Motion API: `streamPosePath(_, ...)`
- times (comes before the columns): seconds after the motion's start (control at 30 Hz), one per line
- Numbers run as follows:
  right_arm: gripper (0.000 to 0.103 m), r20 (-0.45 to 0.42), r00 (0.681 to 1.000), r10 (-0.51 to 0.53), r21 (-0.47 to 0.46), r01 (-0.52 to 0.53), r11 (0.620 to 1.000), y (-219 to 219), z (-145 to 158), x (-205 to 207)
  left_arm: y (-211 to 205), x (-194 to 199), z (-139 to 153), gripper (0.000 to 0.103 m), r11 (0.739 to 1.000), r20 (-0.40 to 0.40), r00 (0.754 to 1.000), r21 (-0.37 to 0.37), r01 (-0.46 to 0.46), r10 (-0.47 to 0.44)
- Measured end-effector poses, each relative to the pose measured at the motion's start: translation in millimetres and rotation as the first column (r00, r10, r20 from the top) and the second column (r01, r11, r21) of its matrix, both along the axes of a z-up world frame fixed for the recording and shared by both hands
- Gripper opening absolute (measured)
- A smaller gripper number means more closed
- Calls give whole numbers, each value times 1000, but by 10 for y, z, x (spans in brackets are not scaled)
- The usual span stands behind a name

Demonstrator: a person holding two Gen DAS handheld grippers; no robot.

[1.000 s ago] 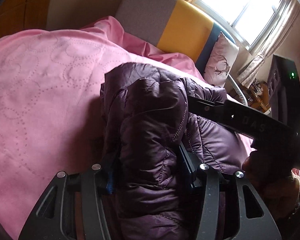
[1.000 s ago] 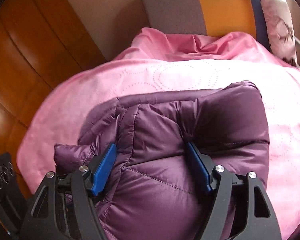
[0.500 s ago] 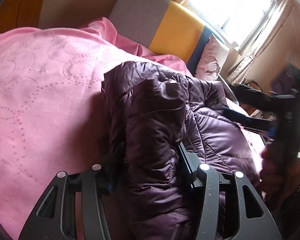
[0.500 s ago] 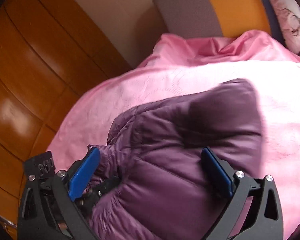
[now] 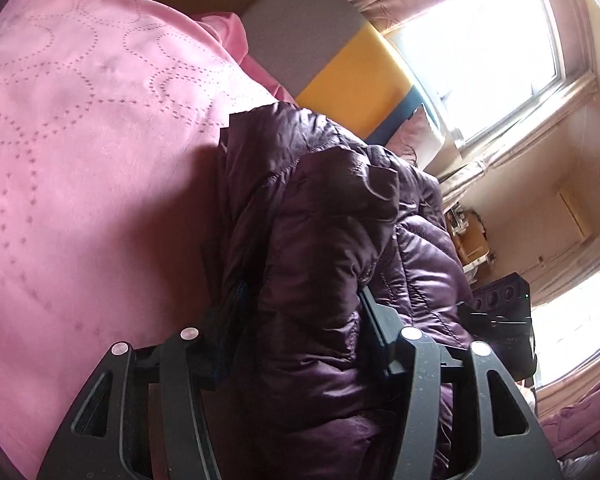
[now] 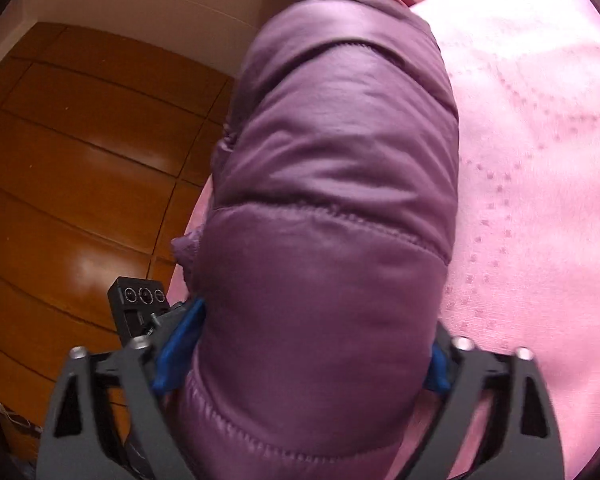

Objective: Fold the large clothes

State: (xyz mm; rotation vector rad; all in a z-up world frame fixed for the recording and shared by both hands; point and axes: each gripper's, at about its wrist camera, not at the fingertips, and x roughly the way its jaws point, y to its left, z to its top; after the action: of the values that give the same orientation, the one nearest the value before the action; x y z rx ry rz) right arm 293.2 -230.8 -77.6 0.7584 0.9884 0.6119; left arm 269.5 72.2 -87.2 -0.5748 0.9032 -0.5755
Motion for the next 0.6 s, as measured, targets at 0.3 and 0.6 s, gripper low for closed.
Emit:
streamPosePath(0.3, 58, 192, 980, -56, -98, 76, 992, -816, 672, -555, -1067, -3, 457, 43, 979, 82, 976, 49, 200, -203)
streamPosePath(0.6, 58, 166, 940, -297, -233, 330, 915, -2302, 620, -1002, -3039, 316, 540, 40, 878, 66, 886, 191, 440, -459)
